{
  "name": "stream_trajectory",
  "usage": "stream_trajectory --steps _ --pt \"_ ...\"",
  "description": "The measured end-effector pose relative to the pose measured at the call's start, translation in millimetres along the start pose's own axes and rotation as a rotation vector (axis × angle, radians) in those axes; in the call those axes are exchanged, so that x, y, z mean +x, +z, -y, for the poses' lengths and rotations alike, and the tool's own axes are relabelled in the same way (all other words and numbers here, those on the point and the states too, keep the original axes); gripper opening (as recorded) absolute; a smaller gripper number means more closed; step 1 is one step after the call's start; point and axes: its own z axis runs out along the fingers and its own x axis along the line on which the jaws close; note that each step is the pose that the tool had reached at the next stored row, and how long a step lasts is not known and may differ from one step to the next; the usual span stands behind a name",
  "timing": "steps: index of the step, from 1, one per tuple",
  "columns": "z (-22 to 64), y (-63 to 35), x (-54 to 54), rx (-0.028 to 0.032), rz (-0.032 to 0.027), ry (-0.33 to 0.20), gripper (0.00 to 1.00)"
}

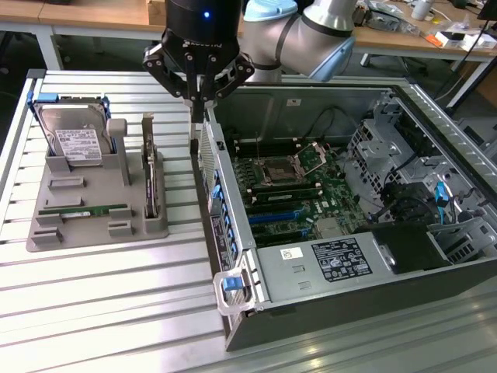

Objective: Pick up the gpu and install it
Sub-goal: 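Reach for the gpu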

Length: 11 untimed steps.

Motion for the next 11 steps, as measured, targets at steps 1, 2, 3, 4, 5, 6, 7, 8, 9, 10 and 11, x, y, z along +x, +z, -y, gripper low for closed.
stream_trajectory --steps 1,2,3,4,5,6,7,8,9,10,11 --pt "0.1 0.0 1.1 0.0 0.0 0.0 0.11" --pt "0.1 0.0 2.0 0.0 0.0 0.0 0.11" --pt "0.2 -0.1 3.1 0.0 0.0 0.0 0.11" --pt "0.3 -0.1 3.9 0.0001 0.0 0.0 0.11" --pt "0.4 -0.1 4.7 0.0 0.0 0.0 0.11" --pt "0.4 -0.2 5.5 0.0 0.0 0.0 0.11" --pt "0.5 -0.2 6.9 0.0 0.0 0.0 0.11" --pt "0.6 -0.2 8.2 0.0 0.0 0.0 0.11" --pt "0.7 -0.3 9.6 0.0 0.0 0.0 0.11" --pt "0.8 -0.3 11.1 0.0 0.0 0.0 0.11" --pt "0.9 -0.4 12.2 0.0 0.0 0.0 0.11"
